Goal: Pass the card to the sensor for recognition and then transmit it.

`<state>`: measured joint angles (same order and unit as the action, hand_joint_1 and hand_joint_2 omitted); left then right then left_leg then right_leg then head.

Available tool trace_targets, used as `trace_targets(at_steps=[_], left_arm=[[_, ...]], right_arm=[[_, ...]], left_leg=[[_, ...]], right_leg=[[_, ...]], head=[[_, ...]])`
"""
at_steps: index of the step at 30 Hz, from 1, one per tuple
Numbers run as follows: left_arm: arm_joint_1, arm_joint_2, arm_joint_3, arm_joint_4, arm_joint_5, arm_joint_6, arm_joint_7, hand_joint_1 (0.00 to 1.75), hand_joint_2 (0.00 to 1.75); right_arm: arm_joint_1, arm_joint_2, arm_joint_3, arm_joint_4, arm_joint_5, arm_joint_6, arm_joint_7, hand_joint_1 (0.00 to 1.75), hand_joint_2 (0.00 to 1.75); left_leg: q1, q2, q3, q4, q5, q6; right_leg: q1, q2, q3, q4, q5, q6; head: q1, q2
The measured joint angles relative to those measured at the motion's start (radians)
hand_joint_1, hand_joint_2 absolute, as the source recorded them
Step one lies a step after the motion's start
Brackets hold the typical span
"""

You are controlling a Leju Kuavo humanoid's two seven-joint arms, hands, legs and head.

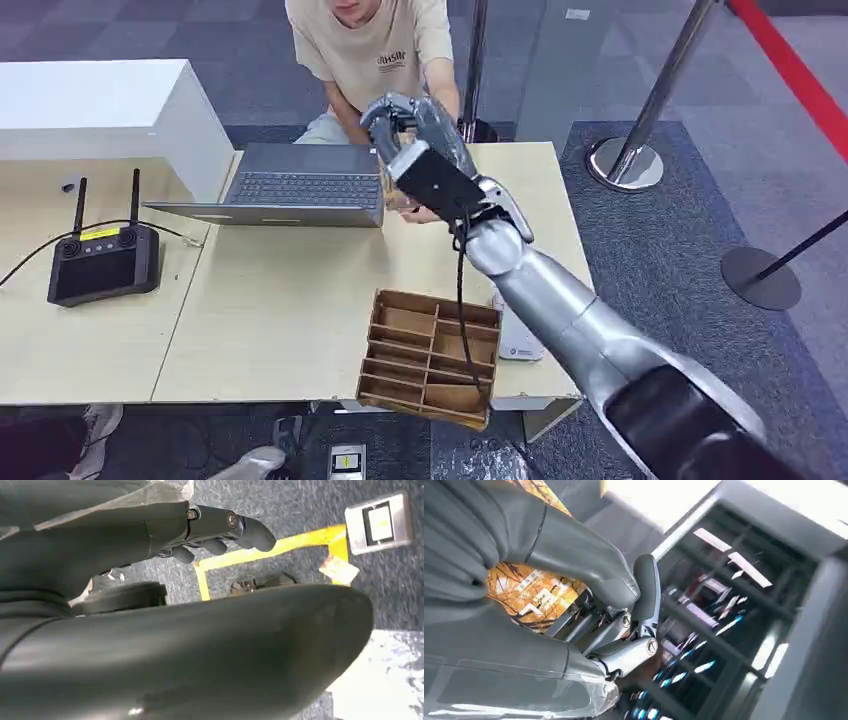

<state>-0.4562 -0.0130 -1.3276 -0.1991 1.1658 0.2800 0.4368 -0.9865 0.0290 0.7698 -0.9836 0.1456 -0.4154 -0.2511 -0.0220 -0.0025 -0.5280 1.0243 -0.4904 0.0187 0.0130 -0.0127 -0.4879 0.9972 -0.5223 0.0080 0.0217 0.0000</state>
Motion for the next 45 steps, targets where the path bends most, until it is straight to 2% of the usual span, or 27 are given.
trace_targets(at_steps=[7, 12, 15, 19, 22, 24, 26, 27, 28, 30, 36, 37, 45], left_arm=[[-0.001, -0.018, -0.016, 0.000, 0.000, 0.003, 0.014, 0.00, 0.00], [0.000, -0.026, -0.025, 0.000, 0.005, 0.006, 0.015, 0.00, 0.00], [0.000, -0.030, -0.031, 0.000, 0.009, 0.013, 0.014, 0.00, 0.00], [0.001, -0.034, -0.035, 0.000, 0.011, 0.013, 0.017, 0.00, 0.00], [0.001, -0.036, -0.037, 0.000, 0.014, 0.015, 0.017, 0.00, 0.00], [0.001, -0.036, -0.038, 0.000, 0.015, 0.016, 0.017, 0.00, 0.00], [0.001, -0.036, -0.039, 0.000, 0.015, 0.016, 0.017, 0.00, 0.00], [0.001, -0.036, -0.039, 0.000, 0.016, 0.017, 0.020, 0.00, 0.00], [0.001, -0.036, -0.039, 0.000, 0.018, 0.018, 0.025, 0.00, 0.00], [0.003, -0.036, -0.040, 0.000, 0.019, 0.021, 0.030, 0.00, 0.00], [0.006, -0.036, -0.042, 0.000, 0.021, 0.013, 0.045, 0.00, 0.00], [0.006, -0.036, -0.043, 0.000, 0.021, 0.013, 0.045, 0.00, 0.00], [0.005, -0.036, -0.051, 0.001, 0.021, 0.011, 0.055, 0.00, 0.00]], right_arm=[[-0.116, 0.055, 0.030, 0.237, 0.209, -0.087, 0.150, 1.75, 1.75], [-0.164, 0.086, 0.101, 0.341, 0.448, -0.146, 0.282, 1.75, 1.75], [-0.182, 0.104, 0.159, 0.383, 0.573, -0.158, 0.346, 1.75, 1.75], [-0.195, 0.114, 0.221, 0.418, 0.675, -0.166, 0.406, 1.75, 1.75], [-0.194, 0.114, 0.251, 0.431, 0.737, -0.219, 0.444, 1.75, 1.75], [-0.193, 0.114, 0.265, 0.442, 0.752, -0.251, 0.463, 1.75, 1.75], [-0.187, 0.113, 0.274, 0.454, 0.753, -0.251, 0.469, 1.75, 1.75], [-0.184, 0.112, 0.276, 0.459, 0.753, -0.250, 0.470, 0.96, 1.75], [-0.181, 0.111, 0.279, 0.465, 0.753, -0.248, 0.472, 0.26, 1.75], [-0.178, 0.109, 0.286, 0.477, 0.753, -0.242, 0.475, 0.00, 1.75], [-0.163, 0.103, 0.298, 0.509, 0.749, -0.218, 0.462, 0.00, 1.75], [-0.161, 0.103, 0.299, 0.513, 0.750, -0.213, 0.457, 0.00, 0.00], [-0.150, 0.097, 0.306, 0.532, 0.763, -0.186, 0.448, 0.00, 0.00]], left_leg=[[0.000, 0.000, 0.000, 0.000, 0.000, 0.000], [0.000, 0.000, 0.000, 0.000, 0.000, 0.000], [0.000, 0.000, 0.000, 0.000, 0.000, 0.000], [0.001, 0.000, 0.000, 0.000, 0.000, 0.000], [0.000, 0.000, 0.000, 0.000, 0.000, 0.000], [0.000, 0.000, 0.000, 0.000, 0.000, 0.000], [0.000, 0.000, 0.000, 0.000, 0.000, 0.000], [0.000, 0.000, 0.000, 0.000, 0.000, 0.000], [0.000, 0.000, 0.000, 0.000, 0.000, 0.000], [0.000, 0.000, 0.000, 0.000, 0.000, 0.000], [0.000, 0.000, 0.000, 0.000, 0.000, 0.000], [0.000, 0.000, 0.000, 0.000, 0.000, 0.000], [0.000, 0.000, 0.000, 0.000, 0.000, 0.000]], right_leg=[[0.000, 0.000, -0.001, 0.000, 0.000, 0.000], [0.000, 0.000, -0.001, 0.000, 0.000, 0.000], [0.000, 0.000, -0.001, 0.000, 0.000, 0.000], [0.000, 0.000, -0.001, 0.000, 0.000, 0.000], [0.000, 0.000, -0.001, 0.000, 0.000, 0.000], [0.000, 0.000, -0.001, 0.000, 0.000, 0.000], [0.000, 0.000, -0.001, 0.000, 0.000, 0.000], [0.000, 0.000, -0.001, 0.000, 0.000, 0.000], [0.000, 0.000, -0.001, 0.000, 0.000, 0.000], [0.000, 0.000, -0.001, 0.000, 0.000, 0.000], [0.000, 0.000, -0.001, 0.000, 0.000, 0.000], [0.000, 0.000, -0.001, 0.000, 0.000, 0.000], [0.000, 0.000, -0.001, 0.000, 0.000, 0.000]], head=[[0.000, 0.000], [0.000, 0.000], [0.000, 0.000], [0.000, 0.000], [0.000, 0.000], [0.000, 0.000], [0.000, 0.000], [0.001, 0.000], [0.001, 0.000], [0.000, 0.000], [0.000, 0.000], [0.000, 0.000], [0.000, 0.000]])
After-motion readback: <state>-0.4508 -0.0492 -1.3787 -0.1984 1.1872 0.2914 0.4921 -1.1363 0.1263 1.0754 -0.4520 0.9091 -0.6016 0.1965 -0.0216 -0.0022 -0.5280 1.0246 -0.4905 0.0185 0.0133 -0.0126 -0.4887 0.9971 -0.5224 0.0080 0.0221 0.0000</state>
